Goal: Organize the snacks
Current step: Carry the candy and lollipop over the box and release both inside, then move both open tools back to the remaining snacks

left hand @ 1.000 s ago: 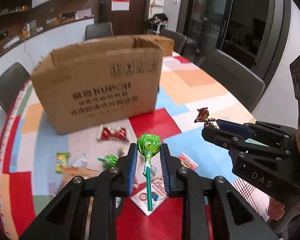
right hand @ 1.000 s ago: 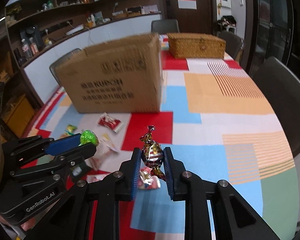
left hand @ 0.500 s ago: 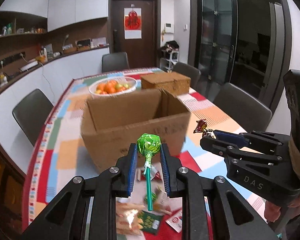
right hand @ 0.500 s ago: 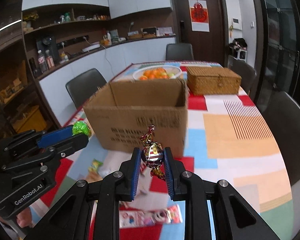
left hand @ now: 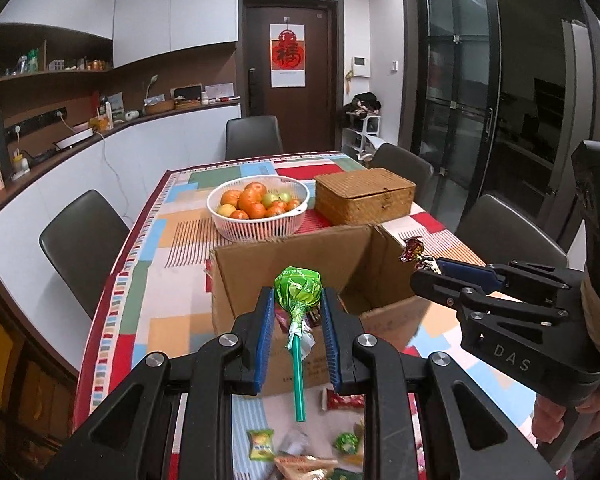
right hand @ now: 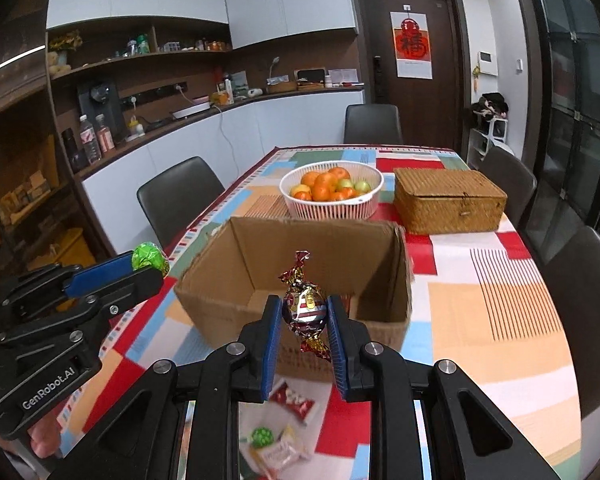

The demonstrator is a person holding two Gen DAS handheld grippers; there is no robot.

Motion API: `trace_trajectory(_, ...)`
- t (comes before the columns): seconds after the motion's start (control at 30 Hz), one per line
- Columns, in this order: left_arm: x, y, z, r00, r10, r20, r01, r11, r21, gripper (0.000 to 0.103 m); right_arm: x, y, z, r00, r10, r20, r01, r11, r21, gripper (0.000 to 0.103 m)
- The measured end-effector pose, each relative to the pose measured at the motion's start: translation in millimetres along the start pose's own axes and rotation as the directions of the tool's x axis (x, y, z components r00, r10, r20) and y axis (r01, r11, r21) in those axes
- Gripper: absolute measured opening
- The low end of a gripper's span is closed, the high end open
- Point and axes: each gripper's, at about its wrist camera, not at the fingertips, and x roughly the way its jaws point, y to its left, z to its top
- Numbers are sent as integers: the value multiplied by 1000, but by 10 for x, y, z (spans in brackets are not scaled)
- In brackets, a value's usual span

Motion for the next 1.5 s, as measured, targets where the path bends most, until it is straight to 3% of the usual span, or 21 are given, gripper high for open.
trace_trajectory(0.3, 391, 152, 251, 999, 16, -47, -16, 1000, -12, 24, 368, -48, 330, 999, -11, -49, 11, 1000, -6, 24)
trace_trajectory(0.57, 730, 205, 383, 993, 7, -121, -12, 999, -39, 25, 685, -127, 403, 994, -33, -101, 34, 999, 12, 24)
trace_trajectory(0.63, 736, 224, 414, 992, 27, -124, -33, 998, -49, 38, 722, -136, 407, 993, -42, -109, 44, 999, 18, 25)
trace_trajectory(0.7, 652, 217, 404, 995, 44, -93, -48, 998, -45, 54, 740, -151, 413, 992, -65, -111, 69, 997, 33, 34)
trace_trajectory(0.73, 598, 207, 383, 995, 53, -79, -55, 998, -31, 56, 719, -163, 397, 992, -68, -107, 73, 996, 50, 40)
trace_trajectory(0.87, 384, 138, 252, 996, 79, -45, -78, 997, 22, 57, 585, -181, 315, 995, -52, -87, 58, 996, 73, 41)
trace_trajectory(1.27, -191, 40, -240, 998, 70, -5, -70, 996, 51, 62, -21, 114, -136, 1000, -12, -11, 12, 999, 33, 44)
trace_trajectory(1.5, -397, -3, -541, 997, 74, -10, -74, 996, 52, 64, -140, 187, -479, 1000, 12, -29, -11, 998, 56, 47)
